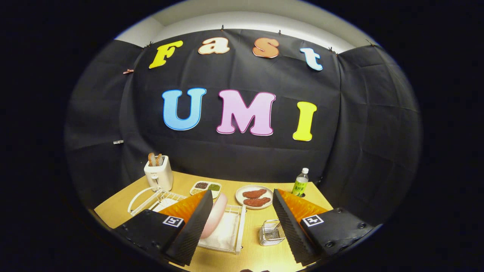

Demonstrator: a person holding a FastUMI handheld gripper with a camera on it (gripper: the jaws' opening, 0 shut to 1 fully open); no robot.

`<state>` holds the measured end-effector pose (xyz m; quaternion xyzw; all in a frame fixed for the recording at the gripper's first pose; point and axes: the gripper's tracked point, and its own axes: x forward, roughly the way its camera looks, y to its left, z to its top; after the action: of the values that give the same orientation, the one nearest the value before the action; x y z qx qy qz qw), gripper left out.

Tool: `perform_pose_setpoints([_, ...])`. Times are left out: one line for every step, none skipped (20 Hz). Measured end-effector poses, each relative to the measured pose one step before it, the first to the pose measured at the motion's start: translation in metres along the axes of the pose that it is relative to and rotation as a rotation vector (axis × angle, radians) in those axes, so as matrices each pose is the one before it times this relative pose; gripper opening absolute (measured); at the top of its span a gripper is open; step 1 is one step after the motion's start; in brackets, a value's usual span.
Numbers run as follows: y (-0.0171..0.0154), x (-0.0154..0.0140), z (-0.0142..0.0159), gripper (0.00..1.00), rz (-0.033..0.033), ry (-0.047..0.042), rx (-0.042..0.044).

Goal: Take the plate from the dish rack, then take the spoon from the basket and place it into the plate.

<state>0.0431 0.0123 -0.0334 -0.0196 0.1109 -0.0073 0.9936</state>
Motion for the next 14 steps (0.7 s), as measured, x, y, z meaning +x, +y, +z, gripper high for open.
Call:
perform_pose_setpoints([0.00454,0.00927,-0.00380,0.97,0.00288,0.02911,0.00214])
perform_pose_setpoints([0.00344,0.00886,-0.00191,0.98,-0.00149,0.02889,-0.00043])
perform_pose_setpoints([0.00300,0.01084,-0.00266,0.97,0.00024,0.03054,-0.00036])
perform_pose_setpoints([0.00385,0.01047,-0.00282,0.98,-0.00132,0.03204,-0.00304])
perform_pose_setpoints([0.00288,0.01146,-0.00416,0.98,-0.00709,0.03453,-0.00768])
perform_pose_setpoints([0.00018,0.01110,-0.00473,0.98,-0.02031,0.04287,-0.01457])
perform_pose_setpoints([-0.00198,0.00958,-0.00374,0.98,-0.02410,0.03373,-0.01230])
perform_pose_setpoints([-0.00059,0.00934,-0.00170,0.98,-0.02195,0.03215,-0.00150])
perform_pose_setpoints([0.00331,0.00954,-0.00536,0.98,-0.01012,0.04346,0.00195])
perform_pose_setpoints([0.00567,0.00947,-0.00554,0.98,0.00016,0.04646,-0.00439])
perform_pose_setpoints([0.00534,0.00792,-0.00648,0.98,0.00017,0.03947,-0.01413])
perform_pose_setpoints([0.00494,0.00584,-0.00383,0.98,-0.00140,0.03929,-0.02311])
perform_pose_setpoints([0.00368,0.00628,-0.00387,0.98,-0.00154,0.02528,-0.02020])
perform_pose_setpoints([0.00405,0.00500,-0.00607,0.97,-0.00490,0.02028,-0.01045])
